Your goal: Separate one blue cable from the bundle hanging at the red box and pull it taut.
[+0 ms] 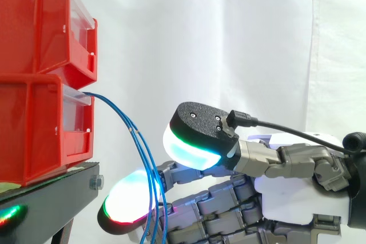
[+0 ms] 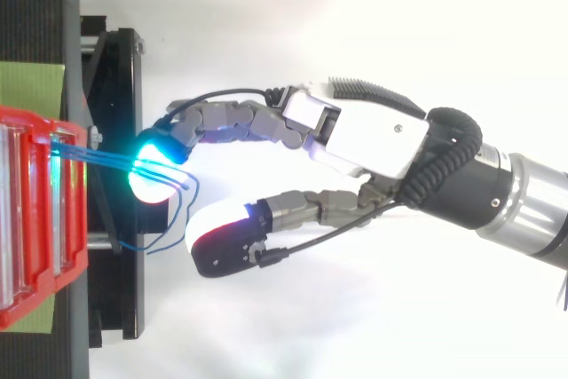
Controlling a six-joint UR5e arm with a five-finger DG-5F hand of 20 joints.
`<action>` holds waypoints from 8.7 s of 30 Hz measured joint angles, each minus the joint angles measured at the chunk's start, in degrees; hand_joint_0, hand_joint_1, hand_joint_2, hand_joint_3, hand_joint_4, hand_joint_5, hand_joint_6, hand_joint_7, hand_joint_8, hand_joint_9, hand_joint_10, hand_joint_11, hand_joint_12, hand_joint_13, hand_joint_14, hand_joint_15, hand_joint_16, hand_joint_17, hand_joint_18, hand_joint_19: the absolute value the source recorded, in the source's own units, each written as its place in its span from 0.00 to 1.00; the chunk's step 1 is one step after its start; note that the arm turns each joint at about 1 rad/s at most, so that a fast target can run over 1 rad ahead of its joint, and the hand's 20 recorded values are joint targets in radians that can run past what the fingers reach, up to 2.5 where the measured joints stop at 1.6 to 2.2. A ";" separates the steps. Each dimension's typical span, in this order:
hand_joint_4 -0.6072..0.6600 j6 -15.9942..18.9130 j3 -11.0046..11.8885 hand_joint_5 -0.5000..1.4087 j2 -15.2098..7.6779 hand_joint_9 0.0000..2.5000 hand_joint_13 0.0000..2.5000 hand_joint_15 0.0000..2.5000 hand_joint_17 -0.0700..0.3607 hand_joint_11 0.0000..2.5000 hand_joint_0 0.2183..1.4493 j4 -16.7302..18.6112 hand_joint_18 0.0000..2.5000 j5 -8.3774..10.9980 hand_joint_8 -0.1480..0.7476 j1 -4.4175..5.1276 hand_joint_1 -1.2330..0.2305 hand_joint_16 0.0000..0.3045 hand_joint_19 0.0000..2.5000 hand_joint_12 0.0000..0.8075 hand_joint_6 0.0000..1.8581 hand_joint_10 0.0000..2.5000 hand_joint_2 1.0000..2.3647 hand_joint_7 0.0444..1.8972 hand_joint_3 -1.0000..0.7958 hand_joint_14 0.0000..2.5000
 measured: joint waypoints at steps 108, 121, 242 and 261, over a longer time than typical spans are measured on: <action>0.61 5.23 8.40 0.19 2.23 0.27 0.15 0.00 0.34 0.08 0.34 -19.04 0.15 -10.54 0.47 -4.54 0.53 0.11 0.08 0.34 0.33 0.00 0.01 0.62 0.32 0.00; 0.62 5.25 8.40 0.16 4.00 0.25 0.15 0.00 0.35 0.12 0.34 -21.65 0.15 -10.56 0.48 -5.06 0.41 0.11 0.09 0.34 0.42 0.00 0.01 0.51 0.40 0.00; 0.52 5.06 12.64 0.14 5.25 0.32 0.24 0.05 0.32 0.23 0.41 -29.25 0.22 -10.54 0.44 -7.86 0.24 0.10 0.09 0.31 0.49 0.01 0.00 0.48 0.28 0.00; 0.57 5.28 12.66 0.14 5.25 0.33 0.23 0.06 0.33 0.23 0.26 -32.09 0.21 -10.70 0.48 -7.57 0.37 0.11 0.11 0.34 0.48 0.01 0.00 0.47 0.28 0.00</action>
